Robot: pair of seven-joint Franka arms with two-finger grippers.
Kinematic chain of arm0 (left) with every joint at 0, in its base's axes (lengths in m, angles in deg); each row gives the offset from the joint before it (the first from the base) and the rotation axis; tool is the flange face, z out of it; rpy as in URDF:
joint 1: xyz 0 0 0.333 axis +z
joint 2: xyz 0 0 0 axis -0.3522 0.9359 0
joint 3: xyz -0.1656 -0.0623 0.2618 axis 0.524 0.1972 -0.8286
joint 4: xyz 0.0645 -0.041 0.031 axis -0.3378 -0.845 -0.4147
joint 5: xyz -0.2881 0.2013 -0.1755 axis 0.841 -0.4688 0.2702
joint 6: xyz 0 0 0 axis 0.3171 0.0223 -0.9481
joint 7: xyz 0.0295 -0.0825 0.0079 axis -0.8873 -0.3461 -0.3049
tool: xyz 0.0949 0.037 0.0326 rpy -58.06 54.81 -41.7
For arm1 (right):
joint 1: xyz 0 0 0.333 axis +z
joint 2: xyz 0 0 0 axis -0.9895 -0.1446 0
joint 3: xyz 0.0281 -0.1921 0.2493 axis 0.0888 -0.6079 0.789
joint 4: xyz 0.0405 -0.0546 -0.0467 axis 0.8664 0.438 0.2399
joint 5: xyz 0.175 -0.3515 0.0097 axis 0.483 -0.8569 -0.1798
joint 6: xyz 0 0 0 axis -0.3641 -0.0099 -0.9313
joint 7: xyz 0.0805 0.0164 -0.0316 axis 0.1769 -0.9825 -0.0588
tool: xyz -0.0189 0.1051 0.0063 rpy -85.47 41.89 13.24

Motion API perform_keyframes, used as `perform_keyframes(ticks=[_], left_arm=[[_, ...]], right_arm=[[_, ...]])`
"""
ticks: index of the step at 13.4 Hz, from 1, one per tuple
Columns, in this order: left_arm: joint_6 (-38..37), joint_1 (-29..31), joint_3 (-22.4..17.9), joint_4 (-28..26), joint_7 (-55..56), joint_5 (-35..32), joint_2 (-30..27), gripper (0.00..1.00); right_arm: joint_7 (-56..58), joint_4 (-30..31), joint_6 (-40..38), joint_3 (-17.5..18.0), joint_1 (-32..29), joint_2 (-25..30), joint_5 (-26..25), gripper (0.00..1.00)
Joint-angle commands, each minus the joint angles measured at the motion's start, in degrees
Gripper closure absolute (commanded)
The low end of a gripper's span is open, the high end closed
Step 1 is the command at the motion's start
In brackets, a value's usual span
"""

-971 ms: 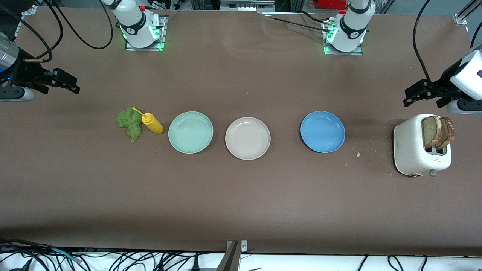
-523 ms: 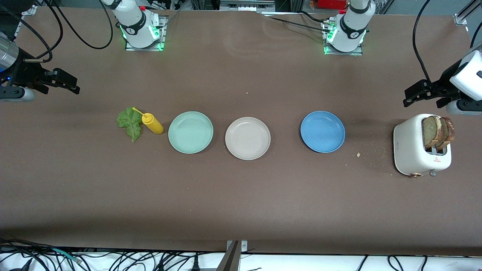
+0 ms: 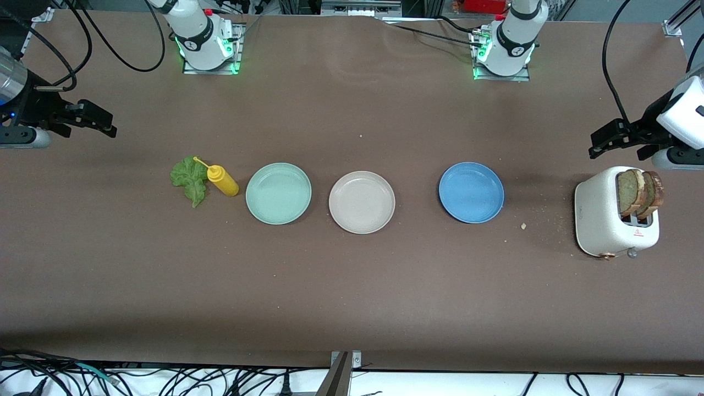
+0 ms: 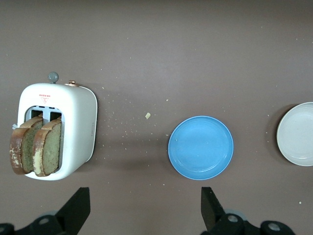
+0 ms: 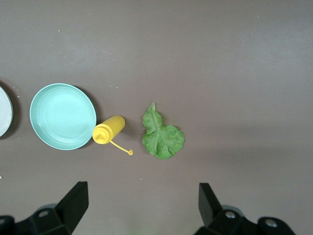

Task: Make sandwich in beige plate with both arms
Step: 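Lower the left gripper onto the toast slices in the white toaster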

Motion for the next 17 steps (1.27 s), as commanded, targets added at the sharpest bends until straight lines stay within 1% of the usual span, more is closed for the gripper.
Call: perform_keyframes(ticks=[1,4,7,17], left_arm=[[-0.2,0.3,0.0,1.4,-0.9,1.7,0.6,0.00],[-0.2,0.3,0.0,1.4,-0.9,1.6,0.6,0.00],[-0.2,0.3,0.0,1.4,-0.9,1.6,0.6,0.00],[-0.2,0.0,0.0,1.5,-0.2,0.9,0.6,0.00]], right_arm=[[0.6,-0.7,-0.6,-0.1,-0.1,-0.1,0.8,0.00],[-0.2,-0.8,-0.7,0.5,0.7,0.0,0.5,0.00],[0.5,-0.8,-0.8,0.0,0.7,-0.1,0.8,0.00],[0.6,-0.8,-0.5,0.2,0.8,-0.1,0.8,0.00]])
